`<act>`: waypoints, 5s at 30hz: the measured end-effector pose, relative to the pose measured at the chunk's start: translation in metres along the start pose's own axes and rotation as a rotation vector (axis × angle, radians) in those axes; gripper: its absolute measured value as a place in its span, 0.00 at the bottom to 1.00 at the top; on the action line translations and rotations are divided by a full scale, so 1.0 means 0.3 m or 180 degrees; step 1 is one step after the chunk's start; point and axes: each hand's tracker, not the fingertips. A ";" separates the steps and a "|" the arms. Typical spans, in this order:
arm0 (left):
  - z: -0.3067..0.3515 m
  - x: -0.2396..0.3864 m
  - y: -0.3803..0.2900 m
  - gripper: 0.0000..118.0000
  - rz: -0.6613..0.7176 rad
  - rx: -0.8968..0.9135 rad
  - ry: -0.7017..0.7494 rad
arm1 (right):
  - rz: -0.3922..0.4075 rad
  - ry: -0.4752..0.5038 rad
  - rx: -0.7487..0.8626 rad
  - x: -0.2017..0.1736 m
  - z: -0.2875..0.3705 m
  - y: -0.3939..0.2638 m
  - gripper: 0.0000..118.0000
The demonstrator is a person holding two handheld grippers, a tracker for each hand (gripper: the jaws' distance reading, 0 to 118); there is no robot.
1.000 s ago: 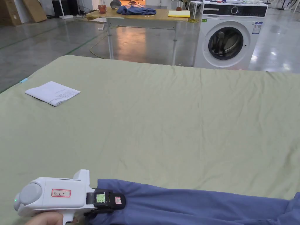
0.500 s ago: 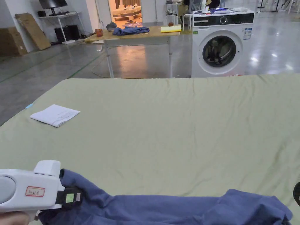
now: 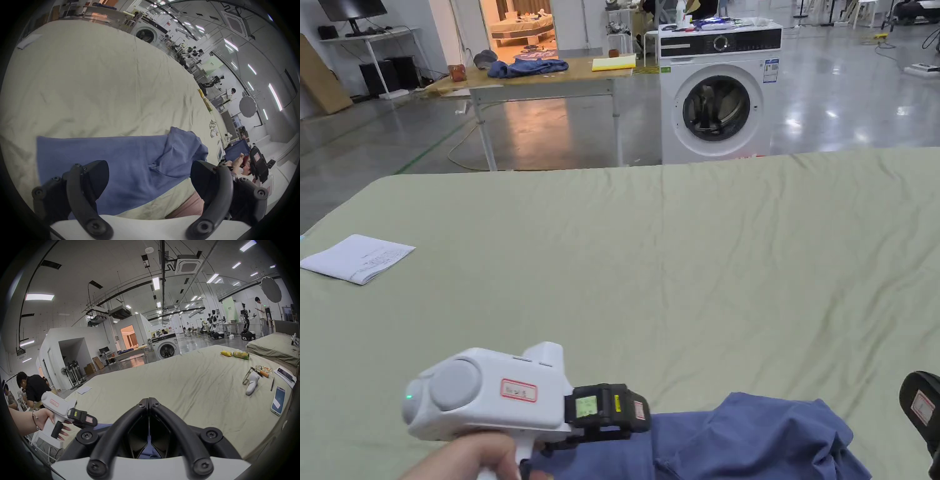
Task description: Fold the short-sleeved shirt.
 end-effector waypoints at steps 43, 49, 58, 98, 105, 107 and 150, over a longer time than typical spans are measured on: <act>0.373 -0.450 -0.162 0.92 0.0264 0.0650 -0.0589 | 0.0237 0.0124 -0.0193 -0.098 -0.052 -0.024 0.00; 0.292 -0.693 -0.180 0.92 0.1037 0.0350 -0.1114 | 0.0249 0.0120 -0.0329 -0.115 -0.064 -0.044 0.00; -0.015 -0.649 -0.121 0.92 0.1161 -0.0007 -0.2127 | 0.0163 0.0079 -0.0494 -0.121 -0.067 -0.019 0.00; -0.049 0.117 0.019 0.08 -0.0096 -0.0328 0.0131 | -0.0106 0.0115 -0.0314 0.033 0.020 -0.030 0.00; -0.203 0.114 0.009 0.65 0.0573 -0.0468 -0.0655 | -0.0162 -0.0007 -0.0333 0.076 0.033 -0.033 0.00; -0.131 0.096 0.006 0.65 0.0450 -0.0197 -0.0560 | -0.0150 -0.0011 -0.0339 0.078 0.029 -0.036 0.00; 0.386 0.237 -0.346 0.00 -0.1612 0.3488 0.1361 | 0.0657 -0.0138 0.0988 -0.203 -0.032 0.084 0.00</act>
